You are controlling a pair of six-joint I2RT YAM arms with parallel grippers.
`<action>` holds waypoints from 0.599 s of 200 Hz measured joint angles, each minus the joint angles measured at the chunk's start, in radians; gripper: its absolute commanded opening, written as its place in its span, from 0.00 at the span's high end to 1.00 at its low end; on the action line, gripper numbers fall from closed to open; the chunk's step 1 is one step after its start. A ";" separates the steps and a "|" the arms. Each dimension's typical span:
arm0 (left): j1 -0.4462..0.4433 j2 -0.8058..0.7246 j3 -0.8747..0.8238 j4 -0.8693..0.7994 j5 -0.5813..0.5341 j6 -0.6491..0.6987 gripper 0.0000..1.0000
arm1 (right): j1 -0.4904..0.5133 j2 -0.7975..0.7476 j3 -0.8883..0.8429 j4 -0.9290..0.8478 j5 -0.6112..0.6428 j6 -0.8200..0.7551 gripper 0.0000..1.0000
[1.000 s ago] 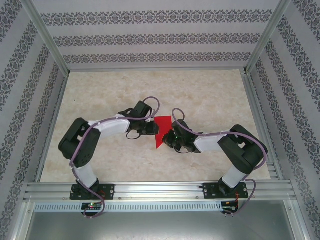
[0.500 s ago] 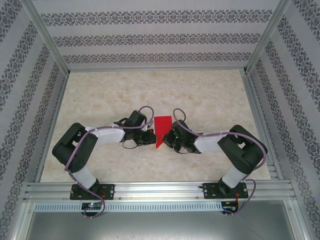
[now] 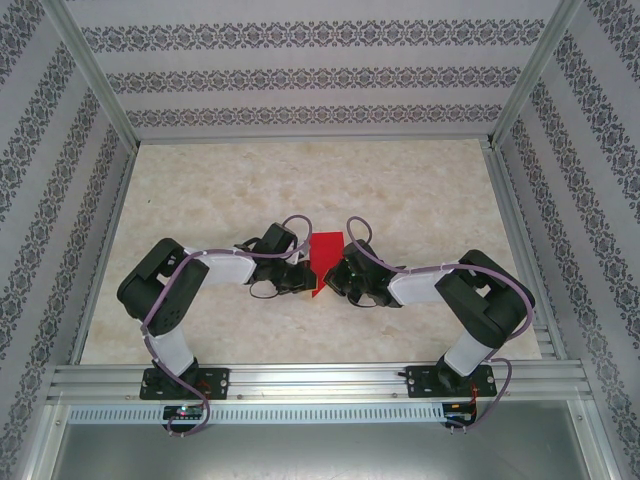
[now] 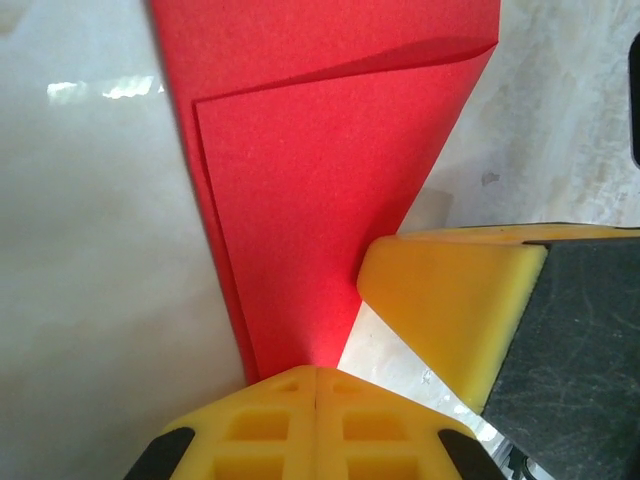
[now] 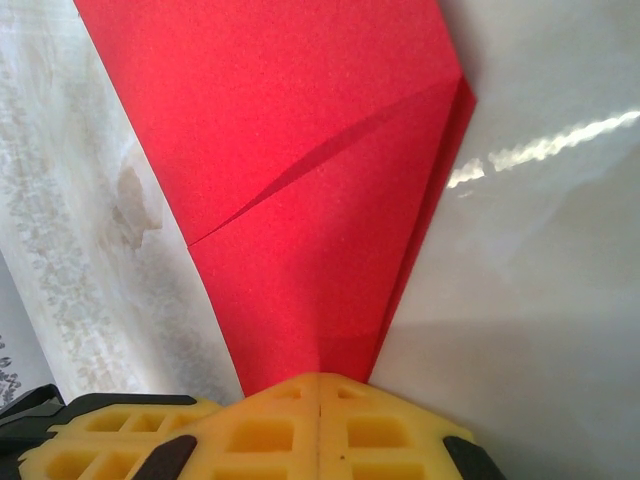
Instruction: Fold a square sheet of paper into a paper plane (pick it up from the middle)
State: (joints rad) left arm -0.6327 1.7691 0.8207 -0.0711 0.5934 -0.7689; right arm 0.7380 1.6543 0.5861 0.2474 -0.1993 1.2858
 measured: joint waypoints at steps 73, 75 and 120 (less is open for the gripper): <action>-0.005 0.012 0.020 -0.037 -0.041 0.014 0.98 | 0.000 -0.023 0.001 -0.004 -0.009 -0.061 0.96; -0.005 0.012 0.020 -0.038 -0.041 0.015 0.98 | 0.000 -0.025 0.001 -0.005 -0.011 -0.063 0.96; -0.005 0.012 0.029 -0.053 -0.053 0.027 0.99 | -0.001 -0.023 0.037 -0.027 -0.029 -0.112 0.96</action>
State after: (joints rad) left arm -0.6380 1.7809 0.8494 -0.1246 0.5404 -0.7414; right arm 0.7368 1.6310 0.6235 0.2203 -0.2279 1.1736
